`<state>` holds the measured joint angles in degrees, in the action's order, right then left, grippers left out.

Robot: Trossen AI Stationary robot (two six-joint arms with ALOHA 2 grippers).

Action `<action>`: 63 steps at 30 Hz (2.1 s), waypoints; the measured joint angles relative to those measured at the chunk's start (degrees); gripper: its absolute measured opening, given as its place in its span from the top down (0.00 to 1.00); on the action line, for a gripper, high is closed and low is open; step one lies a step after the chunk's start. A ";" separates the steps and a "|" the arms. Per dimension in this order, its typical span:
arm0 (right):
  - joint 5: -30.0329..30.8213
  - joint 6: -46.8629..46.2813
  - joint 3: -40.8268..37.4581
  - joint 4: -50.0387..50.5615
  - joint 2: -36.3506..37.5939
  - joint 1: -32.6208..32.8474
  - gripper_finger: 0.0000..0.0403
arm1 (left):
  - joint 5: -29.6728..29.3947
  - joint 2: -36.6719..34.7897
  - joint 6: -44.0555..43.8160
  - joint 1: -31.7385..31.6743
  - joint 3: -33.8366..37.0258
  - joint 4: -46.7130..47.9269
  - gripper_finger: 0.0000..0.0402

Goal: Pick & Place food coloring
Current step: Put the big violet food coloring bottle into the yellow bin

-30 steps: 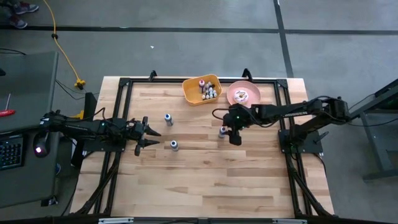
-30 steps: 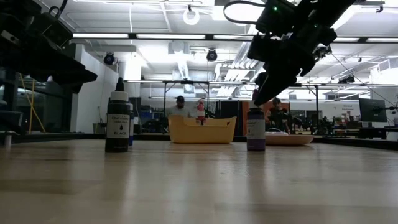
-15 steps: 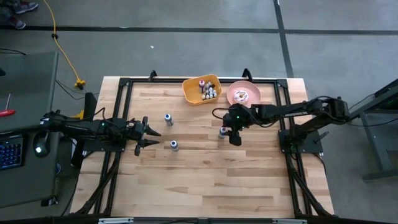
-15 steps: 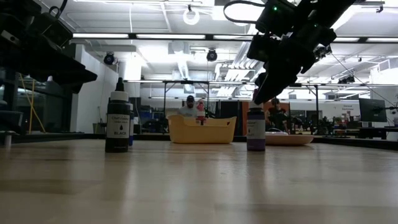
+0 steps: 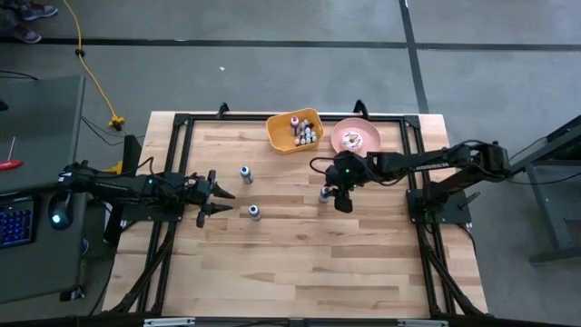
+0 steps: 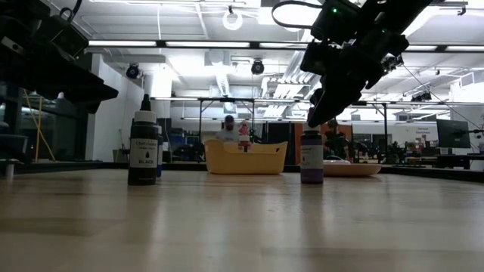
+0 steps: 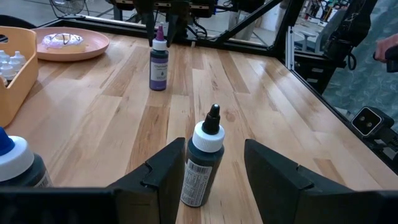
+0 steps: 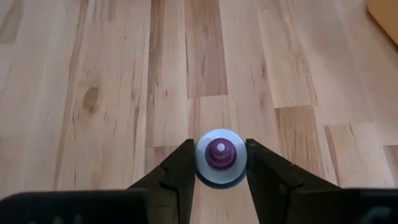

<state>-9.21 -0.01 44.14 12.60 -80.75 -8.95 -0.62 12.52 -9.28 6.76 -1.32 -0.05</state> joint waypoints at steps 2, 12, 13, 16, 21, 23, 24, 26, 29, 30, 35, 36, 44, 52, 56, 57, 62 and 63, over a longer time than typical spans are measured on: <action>-0.02 0.00 0.00 -0.02 0.00 0.00 0.72 | 0.00 0.00 0.00 0.02 0.00 -0.01 0.59; -0.28 -2.86 2.80 0.58 3.47 -1.01 0.73 | 0.00 0.00 0.00 0.01 0.00 0.00 0.59; -0.26 -2.97 4.19 2.08 3.53 -1.27 0.73 | 0.00 -0.01 0.00 0.02 0.00 -0.02 0.59; -0.25 -2.66 10.23 7.88 3.56 -2.36 0.73 | 0.00 0.01 0.00 0.01 0.00 0.00 0.59; 1.45 -0.60 21.07 18.08 3.61 -3.88 0.73 | 0.00 -0.01 0.00 0.02 -0.02 0.00 0.59; 1.92 -0.11 25.01 21.80 3.61 -4.51 0.73 | 0.00 0.01 0.00 0.02 0.00 0.00 0.59; 2.09 -0.09 26.76 23.24 3.61 -4.77 0.73 | 0.00 0.00 0.00 0.02 0.00 0.00 0.59; 2.54 -0.12 29.59 25.20 3.63 -5.29 0.73 | 0.00 0.00 0.00 0.01 -0.01 0.00 0.59; 3.35 -1.56 32.10 26.32 3.37 -5.35 0.73 | 0.00 0.01 0.00 0.00 0.00 0.00 0.59; 3.41 -2.45 32.88 26.25 3.06 -5.35 0.73 | 0.00 0.01 0.00 0.01 -0.02 0.00 0.59; 3.39 -5.43 37.92 26.16 -0.90 -5.35 0.73 | 0.00 0.01 0.00 0.00 -0.01 -0.01 0.59; 3.38 -5.51 39.17 26.16 -2.00 -5.50 0.73 | 0.00 0.00 0.00 0.01 0.00 0.00 0.59; 3.71 -5.08 50.72 26.10 -13.56 -8.73 0.73 | 0.00 -0.01 0.00 0.01 0.00 0.00 0.59; 7.92 -6.81 60.49 26.01 -27.49 -12.48 0.73 | 0.00 -0.01 0.00 0.01 -0.02 0.00 0.59; 10.58 -8.90 63.31 25.83 -32.09 -13.67 0.73 | 0.00 0.01 0.00 0.00 0.00 0.00 0.59; 11.49 -9.26 63.66 25.73 -32.83 -13.95 0.73 | 0.00 0.01 0.02 0.00 0.00 -0.02 0.59; 12.55 -11.94 63.82 25.24 -35.83 -14.80 0.73 | 0.00 0.01 0.00 0.02 0.00 0.00 0.59; 12.68 -12.67 63.82 25.14 -36.30 -14.91 0.73 | 0.00 -0.01 0.00 0.00 0.00 0.00 0.59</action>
<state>3.47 -12.68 107.96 37.74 -117.05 -23.87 -0.62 12.51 -9.28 6.77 -1.32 -0.05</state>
